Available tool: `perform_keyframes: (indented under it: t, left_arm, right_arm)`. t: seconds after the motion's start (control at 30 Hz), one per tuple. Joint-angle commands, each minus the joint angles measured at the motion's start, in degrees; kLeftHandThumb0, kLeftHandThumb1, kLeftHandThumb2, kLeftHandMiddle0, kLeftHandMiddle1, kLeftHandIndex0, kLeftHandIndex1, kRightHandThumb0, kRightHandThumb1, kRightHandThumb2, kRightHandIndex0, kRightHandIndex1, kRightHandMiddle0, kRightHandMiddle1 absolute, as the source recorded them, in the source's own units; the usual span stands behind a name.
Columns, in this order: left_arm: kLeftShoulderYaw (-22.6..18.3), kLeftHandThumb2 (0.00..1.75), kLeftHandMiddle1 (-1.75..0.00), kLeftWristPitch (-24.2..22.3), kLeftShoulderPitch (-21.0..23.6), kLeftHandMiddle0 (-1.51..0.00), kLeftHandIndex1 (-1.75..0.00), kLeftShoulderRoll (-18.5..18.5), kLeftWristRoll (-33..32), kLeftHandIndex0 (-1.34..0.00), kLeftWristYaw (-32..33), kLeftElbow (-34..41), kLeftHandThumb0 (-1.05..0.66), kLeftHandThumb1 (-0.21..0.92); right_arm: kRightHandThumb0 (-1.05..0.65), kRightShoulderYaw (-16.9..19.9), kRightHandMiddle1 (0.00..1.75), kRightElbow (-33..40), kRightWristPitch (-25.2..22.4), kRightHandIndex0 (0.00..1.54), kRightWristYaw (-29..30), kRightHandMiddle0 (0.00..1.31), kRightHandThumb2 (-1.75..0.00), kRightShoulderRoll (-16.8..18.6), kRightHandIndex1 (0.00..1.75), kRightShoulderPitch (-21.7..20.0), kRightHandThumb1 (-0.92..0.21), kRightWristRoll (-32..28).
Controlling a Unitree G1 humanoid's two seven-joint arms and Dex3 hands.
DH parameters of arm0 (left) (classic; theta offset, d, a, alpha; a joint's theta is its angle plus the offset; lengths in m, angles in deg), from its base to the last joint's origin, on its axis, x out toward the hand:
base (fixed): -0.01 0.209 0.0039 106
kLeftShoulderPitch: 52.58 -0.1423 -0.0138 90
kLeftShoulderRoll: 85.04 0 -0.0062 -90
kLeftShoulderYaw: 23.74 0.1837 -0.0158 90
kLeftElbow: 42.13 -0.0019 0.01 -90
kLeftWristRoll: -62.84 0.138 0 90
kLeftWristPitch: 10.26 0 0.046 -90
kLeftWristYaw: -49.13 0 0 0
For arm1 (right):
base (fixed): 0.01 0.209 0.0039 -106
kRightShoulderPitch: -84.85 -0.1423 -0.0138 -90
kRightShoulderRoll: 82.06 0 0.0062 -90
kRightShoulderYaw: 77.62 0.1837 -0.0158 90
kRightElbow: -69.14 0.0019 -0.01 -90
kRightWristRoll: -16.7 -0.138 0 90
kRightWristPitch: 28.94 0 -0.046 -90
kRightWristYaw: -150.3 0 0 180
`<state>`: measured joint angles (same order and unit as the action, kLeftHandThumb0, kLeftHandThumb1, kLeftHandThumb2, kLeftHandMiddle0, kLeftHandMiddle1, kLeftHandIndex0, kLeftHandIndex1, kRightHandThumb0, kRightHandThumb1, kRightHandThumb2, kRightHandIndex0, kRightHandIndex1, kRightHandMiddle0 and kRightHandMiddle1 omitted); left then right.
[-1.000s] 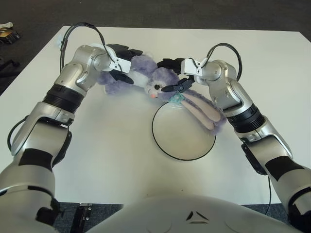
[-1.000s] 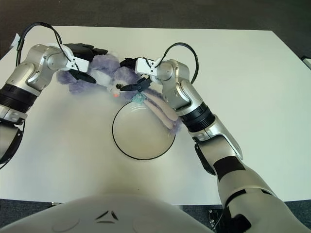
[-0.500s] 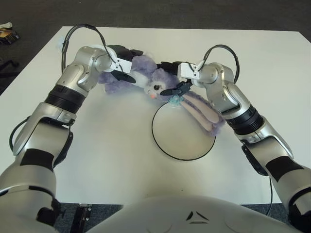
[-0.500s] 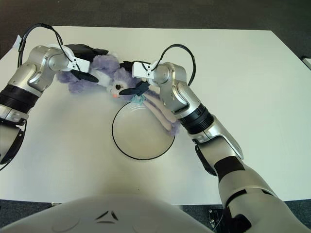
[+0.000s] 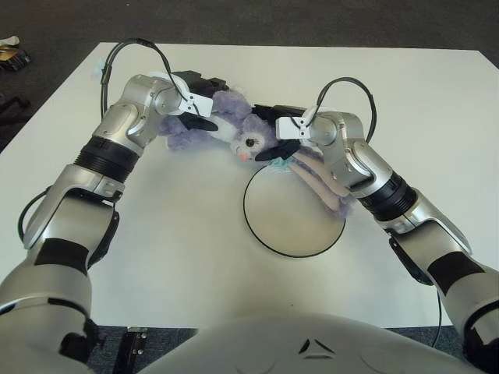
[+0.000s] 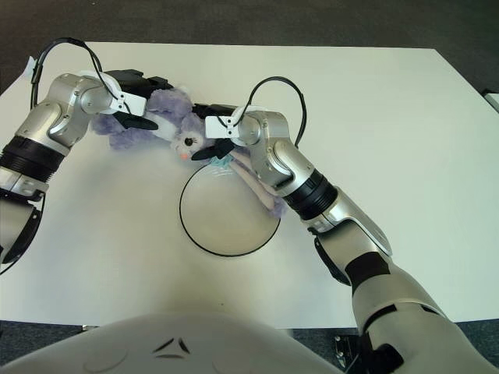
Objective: Put the doll into the plate.
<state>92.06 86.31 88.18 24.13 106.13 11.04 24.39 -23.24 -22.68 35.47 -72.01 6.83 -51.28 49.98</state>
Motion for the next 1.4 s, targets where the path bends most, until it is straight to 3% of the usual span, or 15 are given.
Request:
perform_keyframes:
  t: [0.0,0.2,0.33,0.43,0.53,0.63,0.7,0.8,0.9,0.97,1.0,1.07,1.1,1.2,1.37]
  left_arm:
    - [0.51,0.96,-0.87,0.11,-0.88,0.00,-0.68,-0.14,-0.13,0.00,-0.53,0.26,-0.85,0.62]
    - [0.98,1.06,-1.00,0.72,-0.55,0.00,-0.81,0.06,0.14,0.00,-1.31,0.21,-0.82,0.52]
    - [1.48,1.21,-1.08,0.92,-0.35,0.00,-0.97,0.28,0.65,0.00,-1.88,0.50,-0.76,0.40]
    - [1.45,1.28,-1.11,0.61,-0.52,0.00,-1.05,0.50,0.52,0.00,-2.73,1.40,-0.73,0.35]
    - [1.23,1.37,-1.14,0.09,-0.75,0.00,-1.17,0.52,0.36,0.00,-3.38,2.19,-0.69,0.26]
    - [0.97,1.47,-1.13,-0.65,-0.95,0.00,-1.30,0.48,0.19,0.00,-3.96,2.97,-0.67,0.19]
    - [0.80,1.53,-1.12,-1.16,-1.09,0.00,-1.36,0.60,0.05,0.00,-4.50,3.78,-0.63,0.14]
    - [0.65,1.57,-1.16,-1.75,-1.30,0.00,-1.42,0.72,-0.16,0.00,-5.10,4.71,-0.59,0.09]
    - [0.58,1.68,-1.39,-2.03,-1.40,0.00,-1.63,0.71,-0.48,0.00,-5.52,5.07,-0.48,-0.01]
    - [0.79,1.71,-1.52,-1.82,-1.39,0.00,-1.69,0.53,-0.45,0.00,-5.19,4.47,-0.39,-0.05]
    - [0.89,1.71,-1.52,-1.65,-1.38,0.00,-1.69,0.43,-0.40,0.00,-4.91,4.04,-0.39,-0.05]
    - [1.08,1.73,-1.65,-1.24,-1.42,-0.04,-1.72,0.24,-0.23,0.00,-4.14,3.14,-0.27,-0.08]
    - [1.06,1.73,-1.69,-1.17,-1.48,-0.07,-1.73,0.23,-0.18,0.00,-3.86,3.03,-0.24,-0.08]
    - [0.88,1.45,-1.73,-1.36,-1.65,-0.42,-1.74,0.17,-0.03,0.00,-3.09,3.06,0.23,0.19]
    - [0.81,1.33,-1.74,-2.06,-1.84,-0.56,-1.75,-0.06,0.41,-0.01,-1.80,2.99,0.42,0.30]
  right_arm:
    - [-0.91,-1.64,0.61,-3.31,2.05,0.00,-0.59,0.00,-0.50,-0.42,0.76,1.63,-0.81,0.47]
    - [-0.88,-2.15,0.72,-3.90,3.49,0.00,0.49,0.00,-0.56,-0.83,0.88,2.48,-0.80,2.54]
    - [-0.85,-1.88,0.86,-4.00,4.47,0.00,2.00,0.00,-0.62,-0.85,1.28,3.36,-0.78,3.55]
    - [-0.85,-1.43,0.95,-4.23,5.02,0.00,3.86,0.00,-0.66,-0.53,1.45,4.13,-0.77,4.13]
    - [-0.89,-0.90,1.16,-5.69,6.29,0.05,5.86,0.00,-0.68,-0.10,1.65,4.57,-0.76,4.18]
    - [-0.93,-0.23,1.38,-8.05,8.23,0.29,7.88,0.00,-0.67,0.42,1.71,4.61,-0.76,3.68]
    - [-0.93,0.23,1.60,-8.37,8.91,0.54,8.57,0.00,-0.69,0.56,1.73,4.81,-0.72,3.53]
    - [-0.91,0.73,1.70,-8.68,9.38,0.62,9.40,0.00,-0.74,0.71,1.74,5.12,-0.66,3.65]
    - [-0.70,1.40,1.73,-8.07,8.42,0.44,10.92,0.10,-0.96,1.14,1.74,5.78,-0.47,4.38]
    - [-0.56,1.62,1.74,-7.64,7.67,0.38,11.57,0.27,-1.02,1.42,1.75,6.06,-0.48,4.87]
    - [-0.56,1.70,1.74,-7.44,7.35,0.38,11.80,0.27,-1.02,1.55,1.75,6.17,-0.48,5.09]
    - [-0.23,1.82,1.73,-6.96,6.67,0.45,12.15,0.37,-1.16,1.81,1.75,6.39,-0.41,5.51]
    - [-0.15,1.94,1.73,-6.73,6.23,0.47,12.54,0.39,-1.20,2.03,1.75,6.54,-0.39,5.75]
    - [-0.05,2.41,1.74,-6.14,4.89,0.58,13.66,0.45,-1.26,2.76,1.63,6.97,-0.33,6.11]
    - [-0.01,3.57,1.75,-4.89,2.38,0.74,14.37,0.54,-1.37,3.82,1.50,7.46,-0.20,5.59]
